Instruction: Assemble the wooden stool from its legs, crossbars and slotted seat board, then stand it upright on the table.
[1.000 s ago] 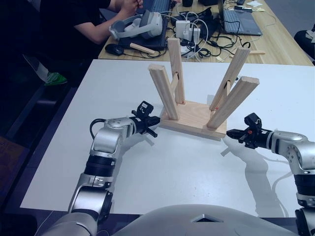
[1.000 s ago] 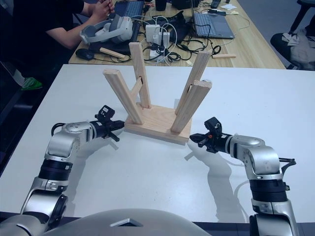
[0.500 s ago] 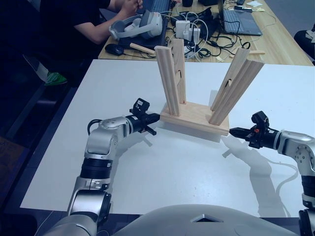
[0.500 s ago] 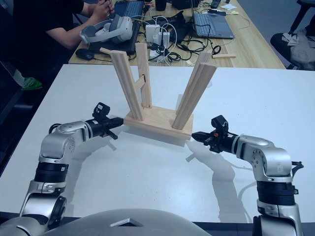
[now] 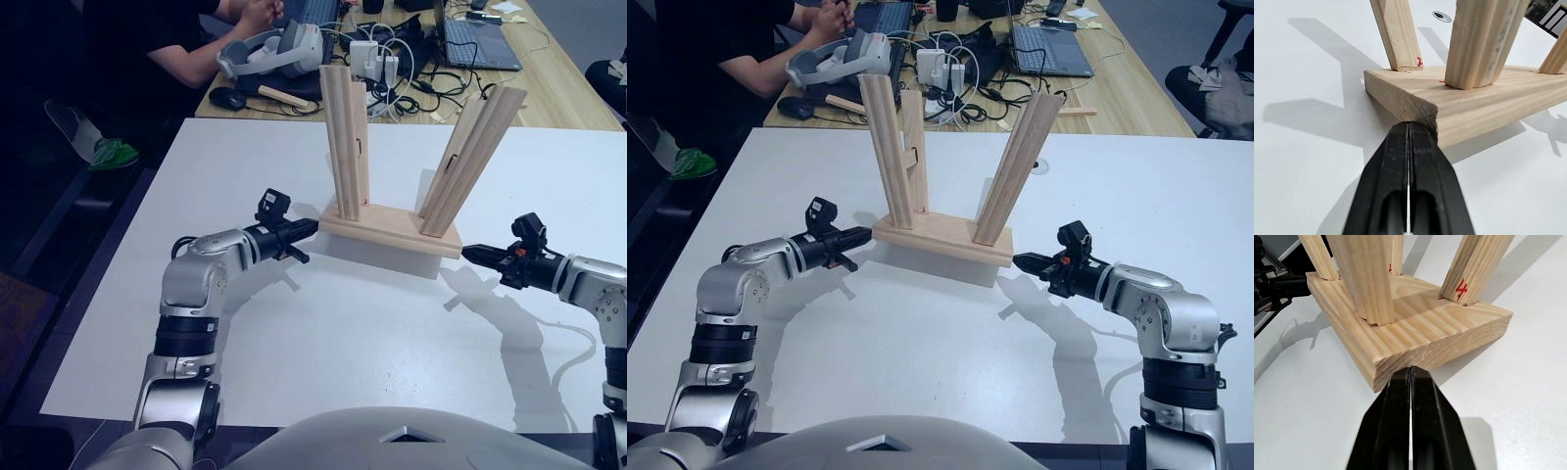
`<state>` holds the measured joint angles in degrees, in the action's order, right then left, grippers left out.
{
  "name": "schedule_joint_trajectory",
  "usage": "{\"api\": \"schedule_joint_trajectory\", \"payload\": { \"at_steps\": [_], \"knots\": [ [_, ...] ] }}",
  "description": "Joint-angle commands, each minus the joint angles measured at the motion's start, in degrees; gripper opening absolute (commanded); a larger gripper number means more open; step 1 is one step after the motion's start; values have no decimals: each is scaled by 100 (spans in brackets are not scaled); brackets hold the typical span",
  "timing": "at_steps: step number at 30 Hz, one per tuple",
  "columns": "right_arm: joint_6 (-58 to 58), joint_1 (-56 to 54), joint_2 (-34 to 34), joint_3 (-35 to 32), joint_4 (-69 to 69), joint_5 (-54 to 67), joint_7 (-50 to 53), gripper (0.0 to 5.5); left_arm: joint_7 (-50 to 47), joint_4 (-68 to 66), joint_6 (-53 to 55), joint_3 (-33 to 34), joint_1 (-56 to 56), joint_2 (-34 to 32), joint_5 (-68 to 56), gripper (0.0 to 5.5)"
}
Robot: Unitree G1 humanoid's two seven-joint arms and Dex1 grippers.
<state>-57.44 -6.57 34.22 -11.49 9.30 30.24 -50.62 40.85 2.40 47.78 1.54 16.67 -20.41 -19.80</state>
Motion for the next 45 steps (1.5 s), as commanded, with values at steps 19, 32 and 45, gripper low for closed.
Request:
{"api": "schedule_joint_trajectory", "payload": {
  "at_steps": [19, 32, 45],
  "knots": [
    [-264, -566, -762, 95, 484, 1098, -287, 0, 882, 654, 14, -421, 327, 733, -1246, 1],
    [-387, -619, -846, -52, 498, 1250, -280, 0, 841, 750, 77, -338, 385, 786, -1474, 1],
    [-384, -615, -904, -108, 488, 1361, -213, 0, 837, 825, 125, -331, 391, 786, -1581, 1]
  ]
}}
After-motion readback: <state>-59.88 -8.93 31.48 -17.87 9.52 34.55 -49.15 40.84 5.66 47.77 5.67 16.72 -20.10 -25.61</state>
